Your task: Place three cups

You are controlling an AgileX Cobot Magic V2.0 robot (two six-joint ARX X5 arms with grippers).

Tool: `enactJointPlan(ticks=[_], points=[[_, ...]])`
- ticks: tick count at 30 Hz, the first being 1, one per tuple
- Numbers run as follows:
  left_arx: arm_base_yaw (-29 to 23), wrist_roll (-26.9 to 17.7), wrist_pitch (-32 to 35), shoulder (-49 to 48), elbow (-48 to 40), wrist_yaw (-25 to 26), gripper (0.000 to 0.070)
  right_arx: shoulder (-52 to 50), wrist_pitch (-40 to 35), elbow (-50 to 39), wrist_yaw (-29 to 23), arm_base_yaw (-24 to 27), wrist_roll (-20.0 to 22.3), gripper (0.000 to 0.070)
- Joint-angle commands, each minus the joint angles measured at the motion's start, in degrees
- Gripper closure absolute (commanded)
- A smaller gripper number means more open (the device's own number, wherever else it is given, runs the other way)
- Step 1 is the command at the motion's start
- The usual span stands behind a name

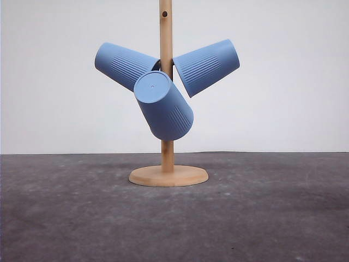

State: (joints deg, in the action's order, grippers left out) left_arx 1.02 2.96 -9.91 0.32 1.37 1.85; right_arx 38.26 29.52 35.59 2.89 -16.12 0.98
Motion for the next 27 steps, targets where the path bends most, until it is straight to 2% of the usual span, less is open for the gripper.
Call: enactJointPlan(ticks=[1,5,10,17,23,27], points=[[0.0,-0.5,0.9,-0.1,-0.7,0.0,0.0700,0.0,-0.7,0.5,-0.5,-0.2,1.4,0.0687],[0.0,-0.5,0.9,0.0,-0.7,0.0,0.0700,-5.3,-6.0,-6.0,-3.7,1.5,0.9,0.0687],[0.0,-0.5,0.9,0.0,-0.7,0.0,0.0700,-17.5,-14.8,-18.8,-4.5,7.0,0.1,0.0687],[0.0,-0.5,0.9,0.0,-0.7,0.0,0.0700,-31.4,-17.4,-30.1,-6.3,13.9,-1.1,0.0687],[0.0,-0.5,0.9,0.0,-0.7,0.0,0.0700,-38.0,-19.0,-34.6,-5.7,15.6,-2.7,0.0687],[0.0,-0.5,0.9,0.0,-0.7,0.0,0.0700,-38.1,-21.7,-34.9,-5.8,15.9,-2.7,0.0687]])
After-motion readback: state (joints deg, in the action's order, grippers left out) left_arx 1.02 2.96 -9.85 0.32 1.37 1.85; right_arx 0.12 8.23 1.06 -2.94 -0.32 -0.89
